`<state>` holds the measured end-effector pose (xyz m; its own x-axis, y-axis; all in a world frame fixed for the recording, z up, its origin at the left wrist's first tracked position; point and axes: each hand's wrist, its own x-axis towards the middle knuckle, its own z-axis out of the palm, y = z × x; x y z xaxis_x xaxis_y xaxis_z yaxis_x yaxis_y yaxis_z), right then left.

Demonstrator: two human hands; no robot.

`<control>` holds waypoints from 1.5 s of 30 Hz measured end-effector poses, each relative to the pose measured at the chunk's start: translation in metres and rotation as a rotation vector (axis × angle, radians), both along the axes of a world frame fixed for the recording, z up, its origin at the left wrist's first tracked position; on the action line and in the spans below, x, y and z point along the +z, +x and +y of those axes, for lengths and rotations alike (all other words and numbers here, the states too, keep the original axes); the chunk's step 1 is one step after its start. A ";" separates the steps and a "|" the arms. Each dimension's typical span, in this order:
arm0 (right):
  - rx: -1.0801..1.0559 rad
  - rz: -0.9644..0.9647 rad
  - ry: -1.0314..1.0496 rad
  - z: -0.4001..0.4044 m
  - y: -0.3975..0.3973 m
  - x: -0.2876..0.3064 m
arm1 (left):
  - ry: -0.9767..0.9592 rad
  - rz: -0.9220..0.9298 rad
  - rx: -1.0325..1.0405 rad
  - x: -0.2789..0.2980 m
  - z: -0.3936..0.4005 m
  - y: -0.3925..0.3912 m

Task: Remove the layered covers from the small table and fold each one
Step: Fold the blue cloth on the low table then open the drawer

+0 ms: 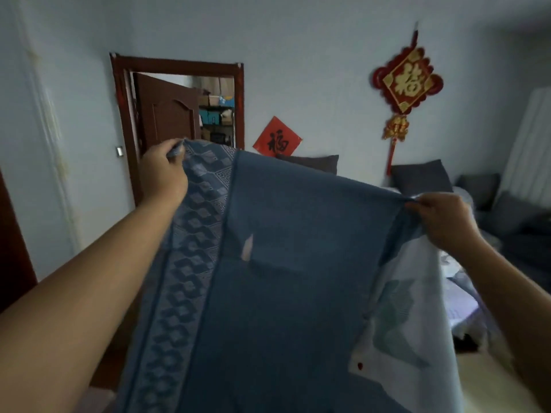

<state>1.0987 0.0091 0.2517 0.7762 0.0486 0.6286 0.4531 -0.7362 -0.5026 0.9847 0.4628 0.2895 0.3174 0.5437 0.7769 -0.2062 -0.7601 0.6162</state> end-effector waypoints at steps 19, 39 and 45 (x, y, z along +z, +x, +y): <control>0.720 0.294 -0.504 -0.047 -0.104 -0.189 | 0.609 0.882 -0.403 -0.110 -0.265 -0.044; 0.975 0.986 -0.519 -0.044 -0.121 -0.240 | 0.982 1.310 -0.156 -0.258 -0.292 -0.188; 0.743 0.750 -1.432 -0.095 -0.019 -0.260 | 0.559 1.301 0.170 -0.238 -0.285 -0.151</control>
